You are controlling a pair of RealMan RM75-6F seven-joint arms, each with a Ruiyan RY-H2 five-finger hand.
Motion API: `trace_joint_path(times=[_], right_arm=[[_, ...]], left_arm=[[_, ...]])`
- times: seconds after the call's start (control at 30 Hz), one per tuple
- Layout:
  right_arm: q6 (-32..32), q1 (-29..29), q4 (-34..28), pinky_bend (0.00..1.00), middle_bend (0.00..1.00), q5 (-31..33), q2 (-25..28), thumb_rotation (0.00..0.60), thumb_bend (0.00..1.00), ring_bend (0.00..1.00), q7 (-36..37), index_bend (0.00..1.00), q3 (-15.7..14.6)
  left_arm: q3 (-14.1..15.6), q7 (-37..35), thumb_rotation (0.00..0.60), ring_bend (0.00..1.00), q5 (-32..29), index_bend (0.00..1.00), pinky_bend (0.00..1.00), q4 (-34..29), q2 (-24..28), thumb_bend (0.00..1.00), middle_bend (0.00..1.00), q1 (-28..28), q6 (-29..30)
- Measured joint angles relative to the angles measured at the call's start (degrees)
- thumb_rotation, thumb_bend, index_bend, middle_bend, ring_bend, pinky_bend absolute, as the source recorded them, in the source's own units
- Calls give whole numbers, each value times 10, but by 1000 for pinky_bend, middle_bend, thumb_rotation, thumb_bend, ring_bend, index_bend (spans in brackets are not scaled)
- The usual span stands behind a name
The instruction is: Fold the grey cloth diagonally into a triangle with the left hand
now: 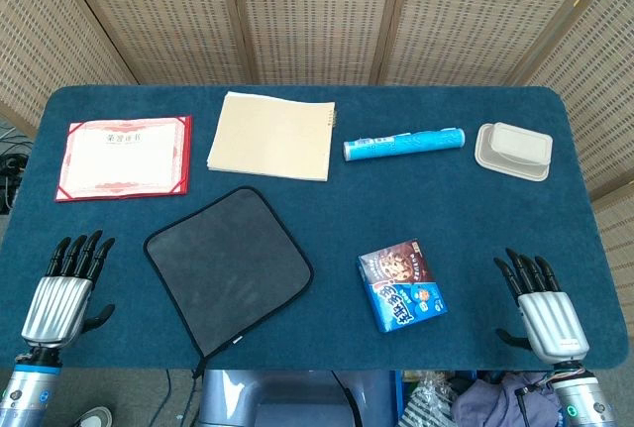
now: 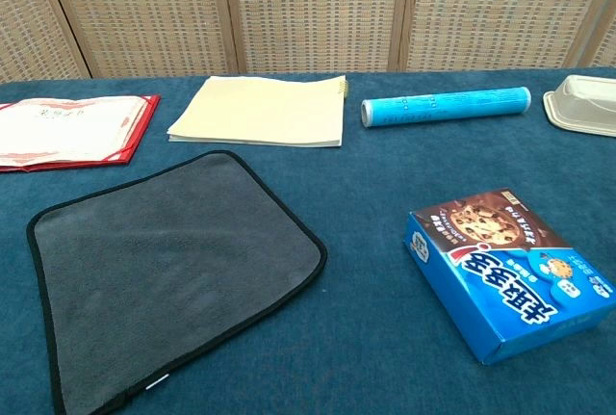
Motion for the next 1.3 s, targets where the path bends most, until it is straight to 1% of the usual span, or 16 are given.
trace_joint_path(times=[0.6,1.0,1.3], right_arm=[[-2,0,-2,0,0,5,0,600,0,0,-6,0,1],[2,-1,-1,0,0,6,1,600,0,0,-1,0,3],[4,-2,-3,0,0,1,2,600,0,0,0,0,1]], left_arm=[[1,-2,600,0,-2,0,0,6,-3,209,0,-4,-9],[15,9,600,0,16,0,0,3,-7,209,0,-6,-18],[36,9,600,0,36,0,0,7,-11,210,0,-4,-27]])
